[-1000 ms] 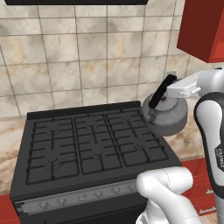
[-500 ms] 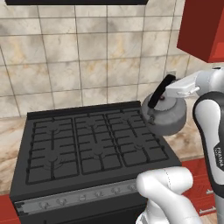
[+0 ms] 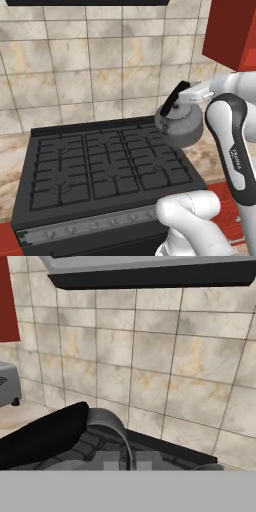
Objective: Pick the kettle from the cabinet and place it on a stove burner. Then pick the pot from the counter and place it on another stove burner. Finally, turn both burners on.
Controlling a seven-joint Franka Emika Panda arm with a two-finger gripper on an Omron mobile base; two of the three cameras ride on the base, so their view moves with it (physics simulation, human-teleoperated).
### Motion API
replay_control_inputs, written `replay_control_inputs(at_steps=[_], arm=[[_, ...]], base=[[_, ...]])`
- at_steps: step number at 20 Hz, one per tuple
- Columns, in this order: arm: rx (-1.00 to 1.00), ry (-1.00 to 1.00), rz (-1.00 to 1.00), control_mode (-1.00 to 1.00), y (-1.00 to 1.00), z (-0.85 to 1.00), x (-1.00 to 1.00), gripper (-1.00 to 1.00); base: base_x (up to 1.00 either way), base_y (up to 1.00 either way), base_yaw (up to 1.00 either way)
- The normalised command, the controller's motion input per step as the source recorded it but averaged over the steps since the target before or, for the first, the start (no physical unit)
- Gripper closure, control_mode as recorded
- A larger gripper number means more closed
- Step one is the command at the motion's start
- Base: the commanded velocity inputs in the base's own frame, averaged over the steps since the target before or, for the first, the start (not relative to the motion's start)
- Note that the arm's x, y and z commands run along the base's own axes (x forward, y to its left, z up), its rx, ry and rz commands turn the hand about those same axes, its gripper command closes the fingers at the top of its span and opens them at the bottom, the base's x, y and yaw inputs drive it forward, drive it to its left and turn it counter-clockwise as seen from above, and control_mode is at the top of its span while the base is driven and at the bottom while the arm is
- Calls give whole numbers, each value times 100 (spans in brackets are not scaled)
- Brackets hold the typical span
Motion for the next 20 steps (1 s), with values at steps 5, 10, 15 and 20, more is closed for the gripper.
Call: replay_control_inputs(at_steps=[5, 10, 15, 20], arm=[[0, 6, -1, -100, 15, -2, 38, 100], [0, 7, -1, -100, 4, -3, 23, 100], [5, 7, 0, -100, -1, -8, 20, 100], [7, 7, 0, -100, 0, -18, 28, 100]], base=[[0, 0, 0], [0, 0, 0], [0, 0, 0], [0, 0, 0]])
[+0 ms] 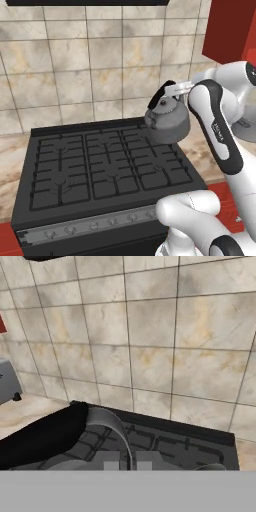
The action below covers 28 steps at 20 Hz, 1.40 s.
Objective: Pick the kettle from the cabinet and place it on a stove burner. Then pick the pot from the counter and place it on another stove burner. Finally, turn both burners on.
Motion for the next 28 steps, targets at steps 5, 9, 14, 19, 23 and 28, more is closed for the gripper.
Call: replay_control_inputs(at_steps=[5, 9, 14, 19, 23, 28], arm=[[3, 0, 0, -100, 0, -14, 13, 100], [0, 0, -1, -100, 0, -11, 12, 100], [0, 0, -2, -100, 0, -13, 24, 100], [1, 0, -2, -100, 0, -13, 35, 100], [3, 0, -1, -100, 0, -11, 34, 100], [1, 1, 0, -100, -6, -8, 21, 100]], base=[[0, 0, 0], [0, 0, 0], [0, 0, 0], [0, 0, 0], [0, 0, 0], [0, 0, 0]])
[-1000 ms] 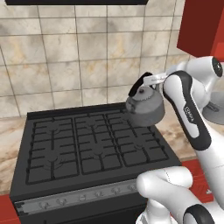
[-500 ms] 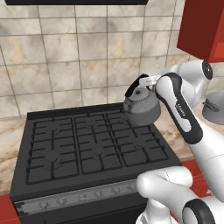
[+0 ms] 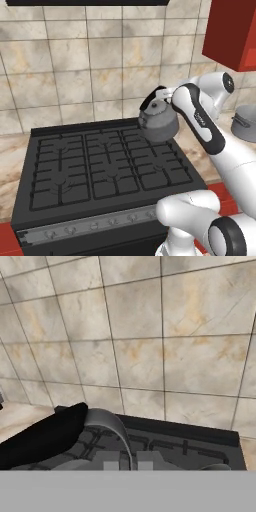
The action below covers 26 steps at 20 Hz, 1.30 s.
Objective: Pick the kettle from the cabinet and place it on a stove burner. Then pick the pot from the counter and place it on another stove burner. Finally, turn both burners on.
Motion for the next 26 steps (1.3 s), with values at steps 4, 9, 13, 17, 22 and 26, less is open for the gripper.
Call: replay_control_inputs(at_steps=[4, 9, 13, 17, 22, 26], arm=[[1, 0, 0, -100, -7, -17, 28, 100], [1, -1, 0, -100, -1, -18, 26, 100], [1, -1, 0, -100, 0, -16, 30, 100], [1, 0, 0, -100, 0, -12, 28, 100], [0, 0, 0, -100, -4, -5, 20, 100], [0, 0, 0, -100, 0, -7, 32, 100]], base=[[0, 0, 0], [0, 0, 0], [0, 0, 0], [0, 0, 0], [0, 0, 0], [0, 0, 0]])
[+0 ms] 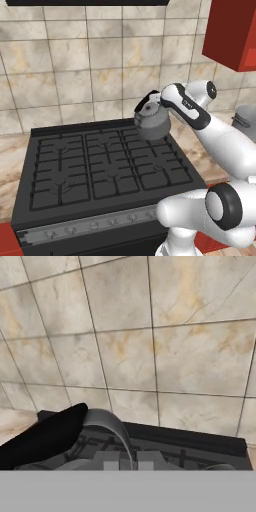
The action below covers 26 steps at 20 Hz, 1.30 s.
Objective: Pick the kettle from the cabinet and place it on a stove burner. Then pick the pot from the counter and place it on another stove burner. Finally, turn both burners on.
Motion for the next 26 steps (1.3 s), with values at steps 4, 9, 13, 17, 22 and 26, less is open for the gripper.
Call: replay_control_inputs(at_steps=[4, 9, 13, 17, 22, 26], arm=[[1, 0, 0, -100, 0, -9, 33, 100], [2, 0, 0, -100, 0, -12, 30, 100], [3, 0, 0, -100, 0, -12, 28, 100], [3, 0, 0, -100, 0, -15, 28, 100], [3, 0, 0, -100, -3, -15, 22, 100], [0, 0, 0, -100, -9, -7, 6, 100]], base=[[0, 0, 0], [0, 0, 0], [0, 0, 0], [0, 0, 0], [0, 0, 0], [0, 0, 0]])
